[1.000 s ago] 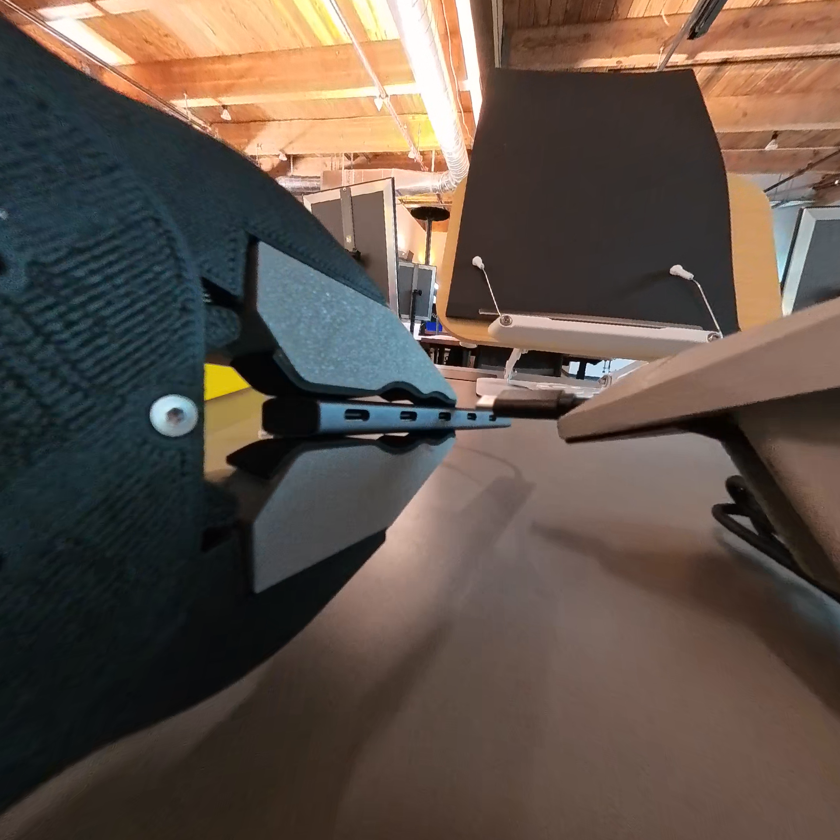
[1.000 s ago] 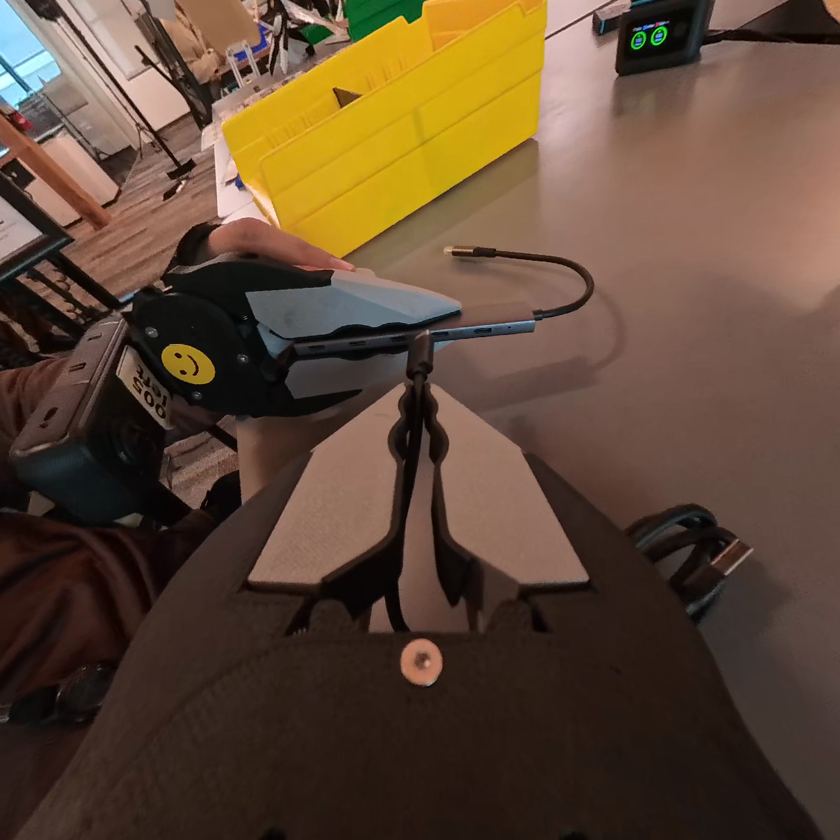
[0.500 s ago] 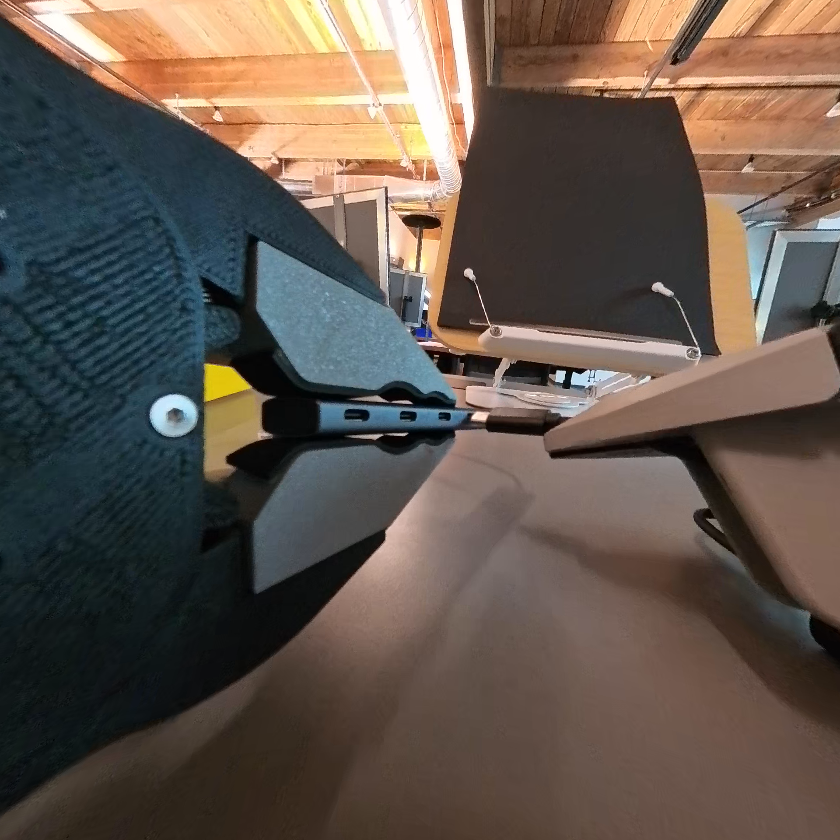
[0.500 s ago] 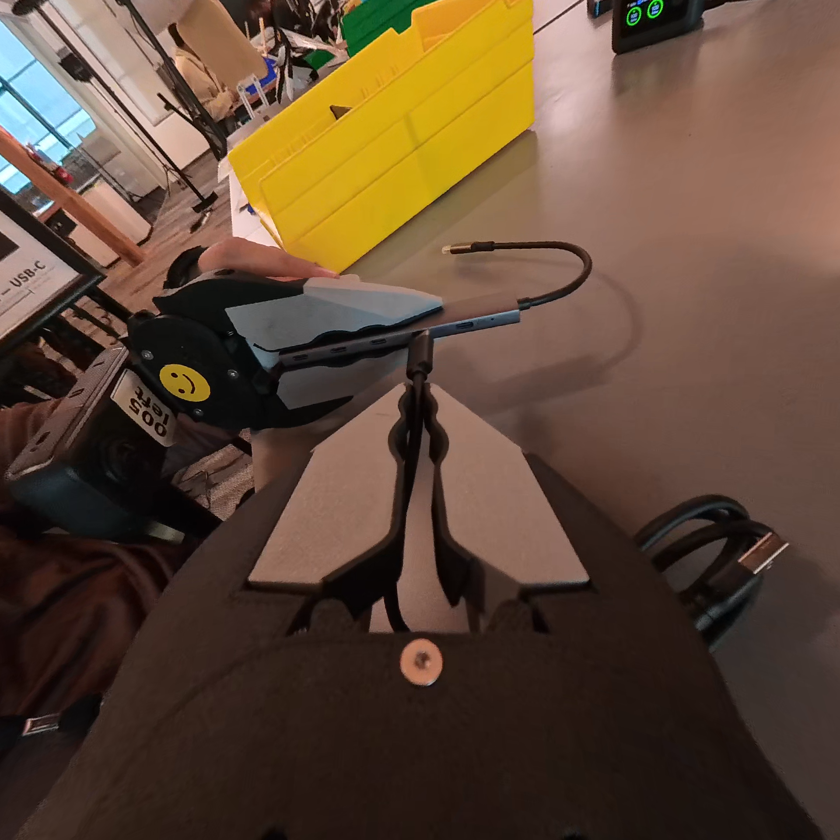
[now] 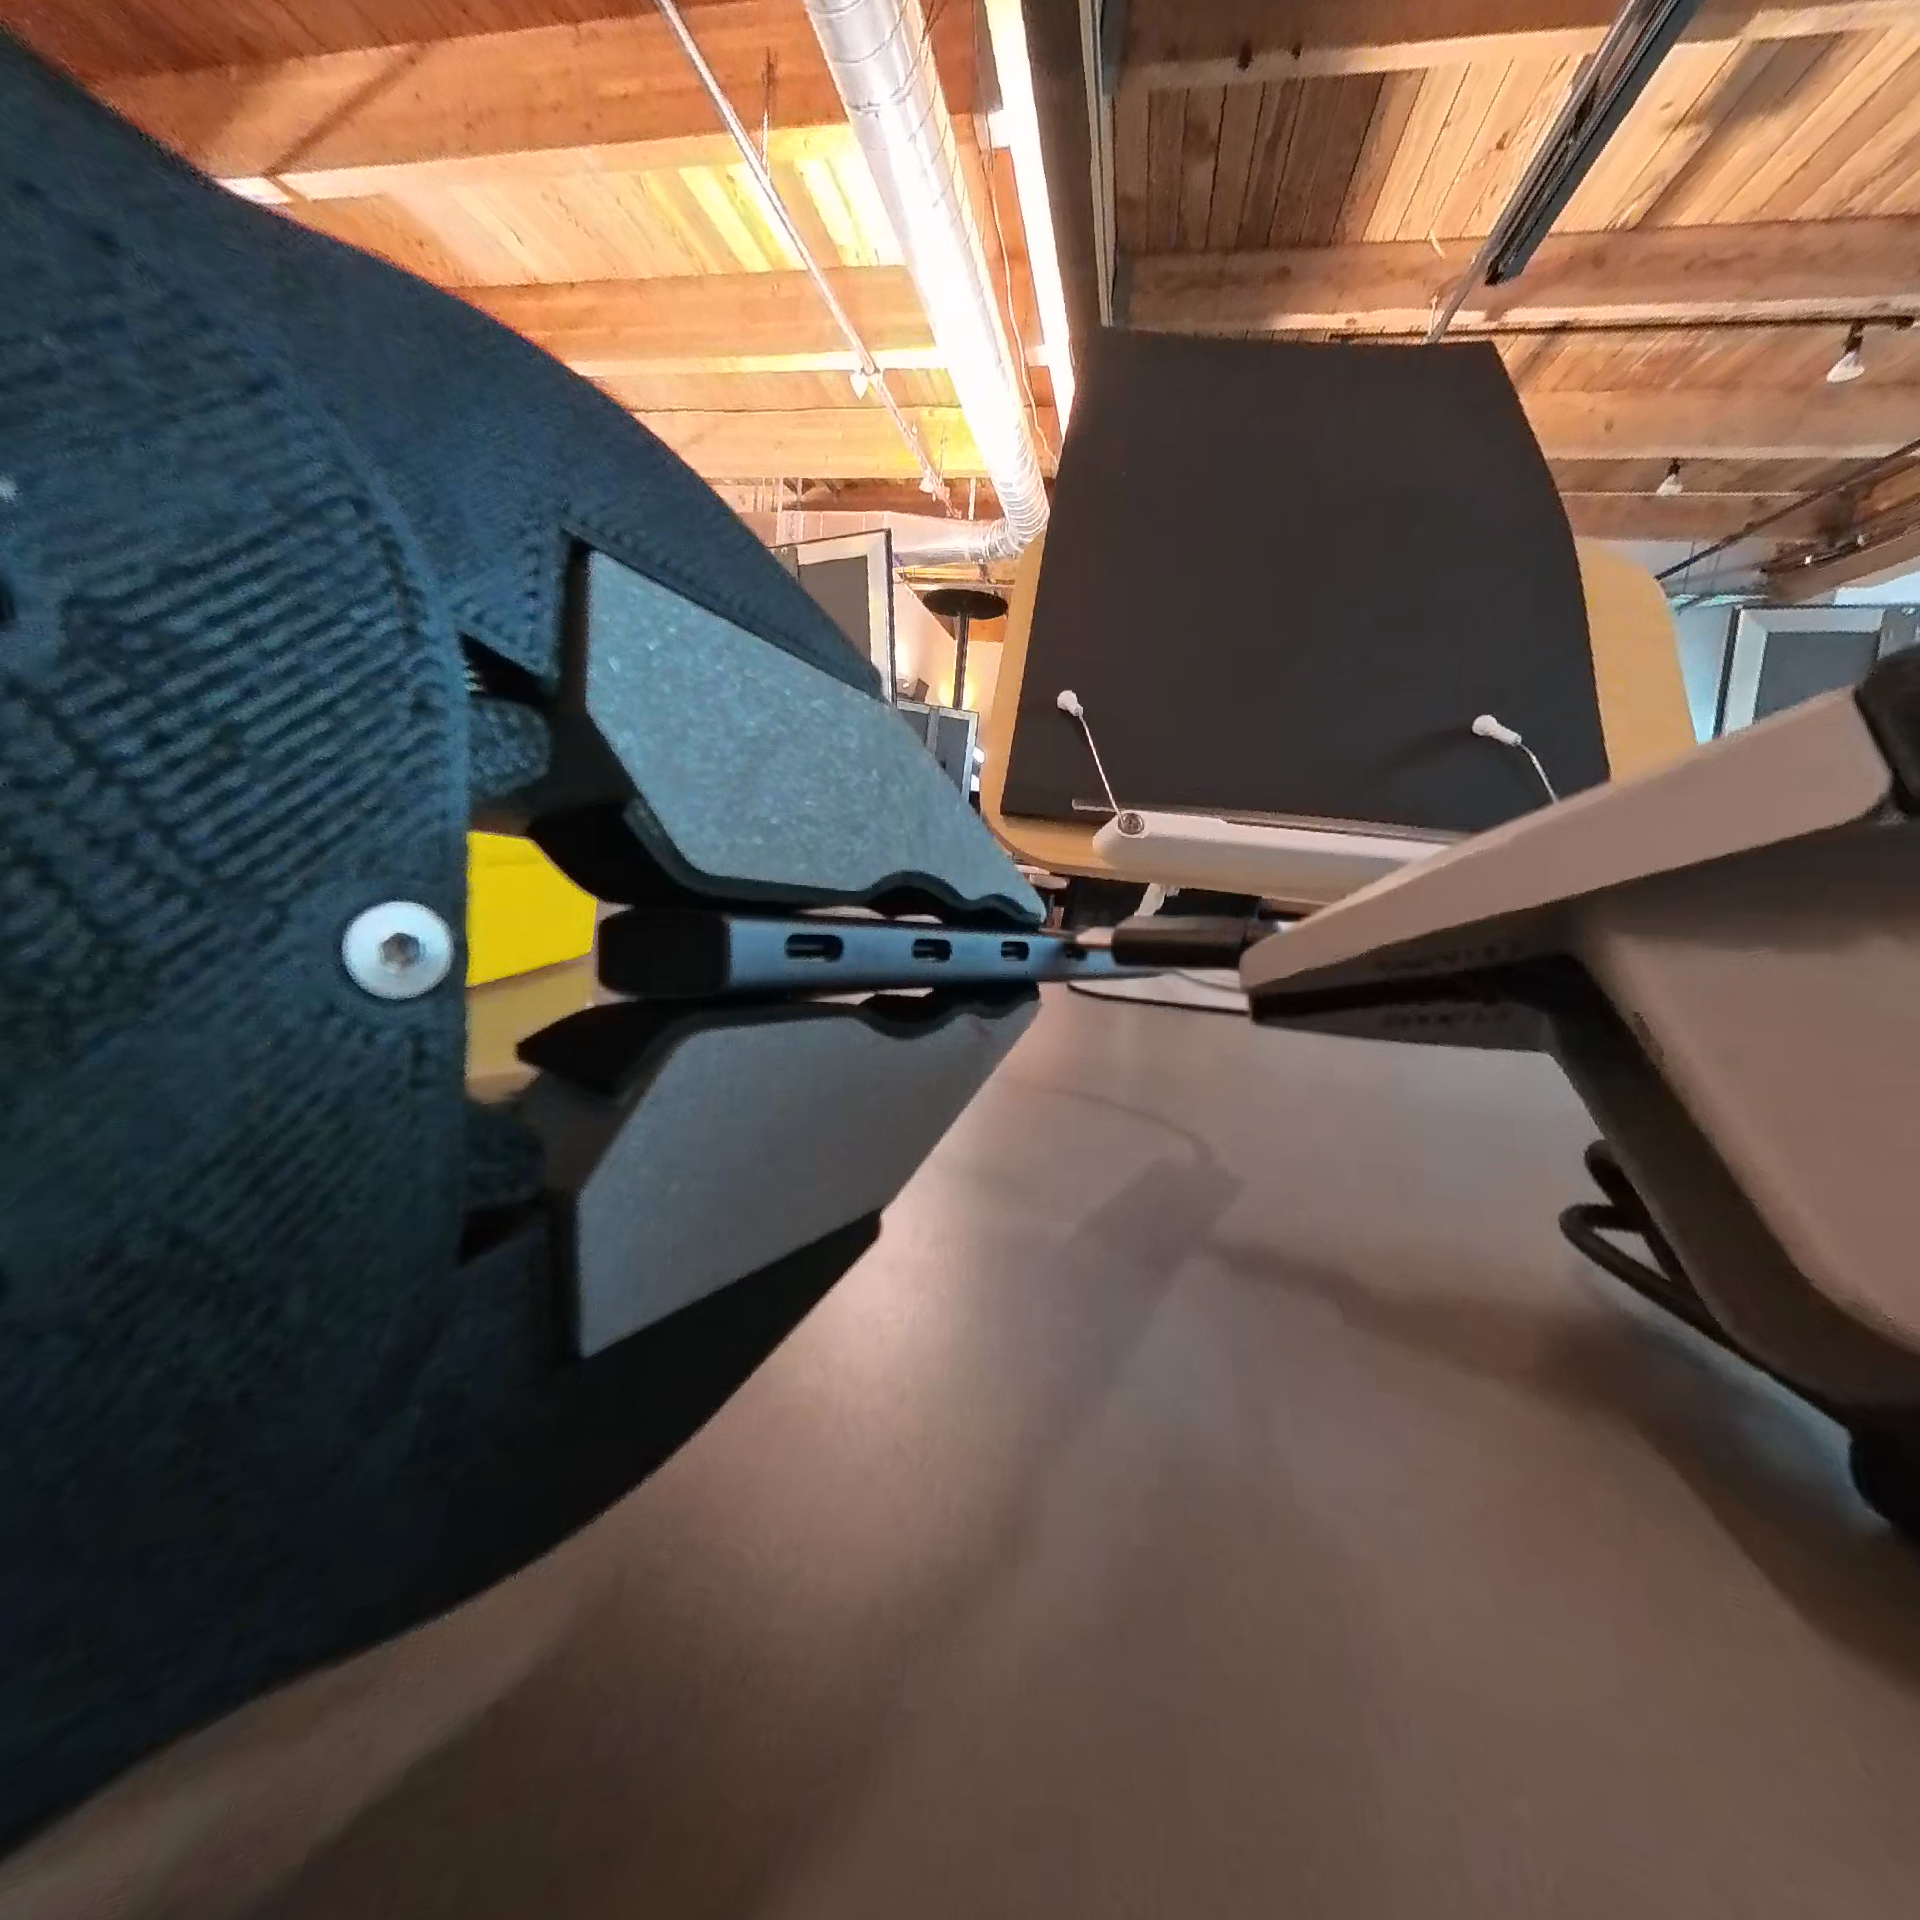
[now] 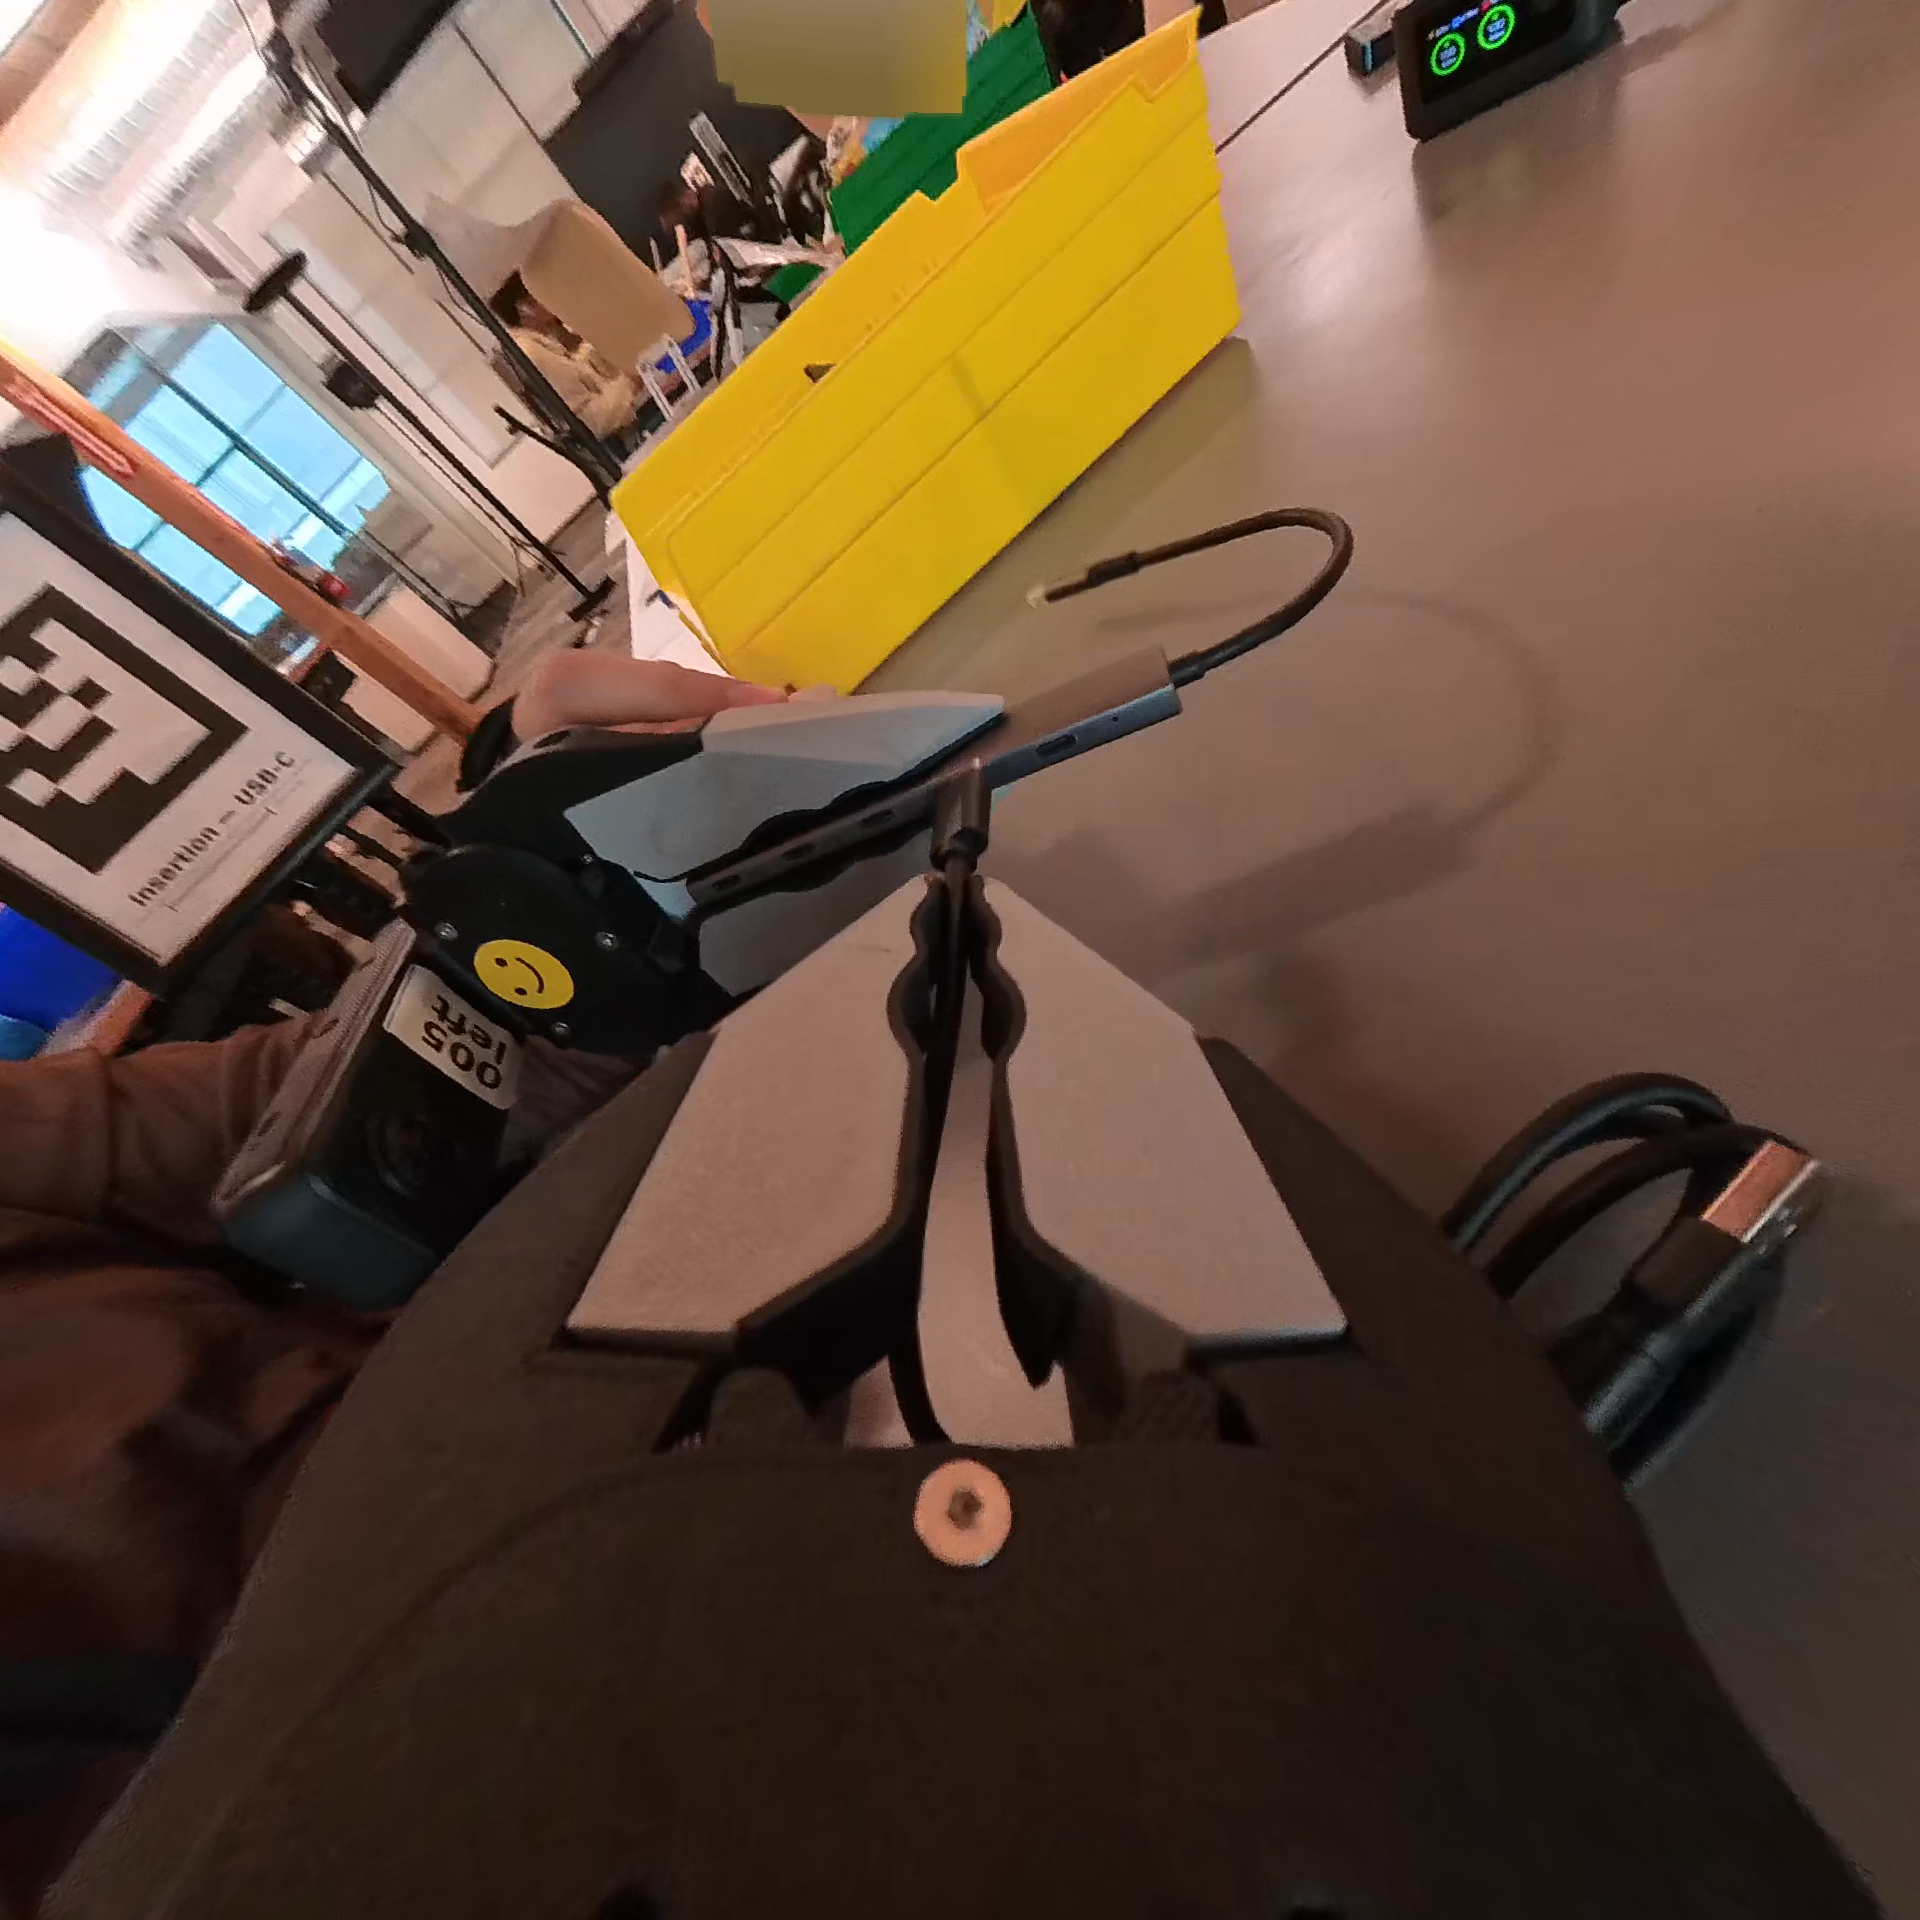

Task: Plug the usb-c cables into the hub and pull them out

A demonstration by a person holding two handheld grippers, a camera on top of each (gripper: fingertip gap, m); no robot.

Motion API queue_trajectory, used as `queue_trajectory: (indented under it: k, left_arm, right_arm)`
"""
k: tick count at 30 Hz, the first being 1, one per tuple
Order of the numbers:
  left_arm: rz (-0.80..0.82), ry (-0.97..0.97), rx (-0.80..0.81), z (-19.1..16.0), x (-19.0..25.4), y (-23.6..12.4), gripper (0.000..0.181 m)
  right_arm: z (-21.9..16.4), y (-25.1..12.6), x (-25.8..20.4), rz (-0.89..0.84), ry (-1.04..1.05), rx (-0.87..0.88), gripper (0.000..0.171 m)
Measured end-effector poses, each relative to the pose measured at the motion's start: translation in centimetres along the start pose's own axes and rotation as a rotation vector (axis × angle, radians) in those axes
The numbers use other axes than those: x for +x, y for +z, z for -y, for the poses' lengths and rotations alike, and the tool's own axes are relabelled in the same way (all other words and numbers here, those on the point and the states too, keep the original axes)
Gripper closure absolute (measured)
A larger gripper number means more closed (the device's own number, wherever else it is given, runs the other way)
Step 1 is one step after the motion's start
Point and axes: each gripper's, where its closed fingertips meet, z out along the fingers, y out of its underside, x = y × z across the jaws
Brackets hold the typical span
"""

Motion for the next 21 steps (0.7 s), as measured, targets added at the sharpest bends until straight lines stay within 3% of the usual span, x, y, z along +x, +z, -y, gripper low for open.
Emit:
queue_trajectory:
  k: [21]
  left_arm:
    - [0.113, 0.022, -0.015, 0.1, -1.9, -0.4, 0.174]
  right_arm:
    - [0.3, 0.3, -1.0, 0.056, 0.073, 0.060, 0.171]
